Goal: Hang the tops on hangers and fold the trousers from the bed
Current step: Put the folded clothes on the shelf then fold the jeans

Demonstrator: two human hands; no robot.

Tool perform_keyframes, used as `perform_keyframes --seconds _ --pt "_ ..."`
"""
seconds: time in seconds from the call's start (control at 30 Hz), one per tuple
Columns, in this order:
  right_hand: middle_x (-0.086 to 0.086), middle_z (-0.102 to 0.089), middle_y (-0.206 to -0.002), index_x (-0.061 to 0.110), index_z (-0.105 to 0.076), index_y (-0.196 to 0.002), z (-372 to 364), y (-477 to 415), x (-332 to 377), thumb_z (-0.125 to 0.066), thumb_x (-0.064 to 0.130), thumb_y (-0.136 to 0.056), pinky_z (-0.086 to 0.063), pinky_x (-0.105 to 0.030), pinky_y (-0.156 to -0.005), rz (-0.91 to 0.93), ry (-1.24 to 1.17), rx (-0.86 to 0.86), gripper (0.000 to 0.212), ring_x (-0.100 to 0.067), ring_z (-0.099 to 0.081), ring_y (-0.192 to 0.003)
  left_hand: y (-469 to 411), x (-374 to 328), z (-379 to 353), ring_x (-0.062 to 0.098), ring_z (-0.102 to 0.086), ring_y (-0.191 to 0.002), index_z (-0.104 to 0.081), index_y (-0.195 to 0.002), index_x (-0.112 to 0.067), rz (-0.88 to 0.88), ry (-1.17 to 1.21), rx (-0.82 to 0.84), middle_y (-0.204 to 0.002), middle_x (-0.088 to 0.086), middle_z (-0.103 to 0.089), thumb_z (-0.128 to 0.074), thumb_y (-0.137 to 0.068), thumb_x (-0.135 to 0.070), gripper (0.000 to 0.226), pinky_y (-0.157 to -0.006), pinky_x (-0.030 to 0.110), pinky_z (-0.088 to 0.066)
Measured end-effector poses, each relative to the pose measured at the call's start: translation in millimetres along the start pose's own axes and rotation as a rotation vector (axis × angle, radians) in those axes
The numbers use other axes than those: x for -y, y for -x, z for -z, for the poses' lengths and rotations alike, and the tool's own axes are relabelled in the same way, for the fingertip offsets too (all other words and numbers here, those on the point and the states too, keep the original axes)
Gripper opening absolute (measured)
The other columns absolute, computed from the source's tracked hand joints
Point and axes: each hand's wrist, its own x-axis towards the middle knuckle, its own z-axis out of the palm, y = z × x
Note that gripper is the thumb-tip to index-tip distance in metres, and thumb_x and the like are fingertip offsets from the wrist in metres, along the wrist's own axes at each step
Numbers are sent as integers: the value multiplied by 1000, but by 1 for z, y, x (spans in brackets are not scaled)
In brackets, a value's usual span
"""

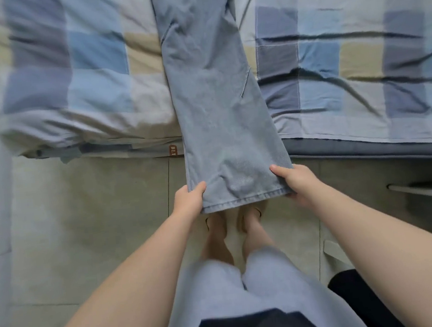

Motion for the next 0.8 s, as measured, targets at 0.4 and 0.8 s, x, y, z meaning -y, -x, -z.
perform_keyframes --seconds 0.4,0.8 --pt "-6 -68 -91 15 -64 -96 -6 134 29 -67 23 -95 -52 -35 -66 -22 -349 31 8 -21 -64 -82 129 -39 55 23 -68 -100 -64 -114 -20 -41 255 -7 -111 2 -71 -54 -102 -43 27 -77 35 -55" --pt "-8 -70 -92 10 -65 -101 33 220 -97 -67 23 -95 -52 -35 -67 9 -334 109 15 -23 -65 -84 230 88 49 23 -67 -84 -60 -111 -17 48 230 -106 -100 6 -69 -53 -101 -40 26 -71 34 -51"
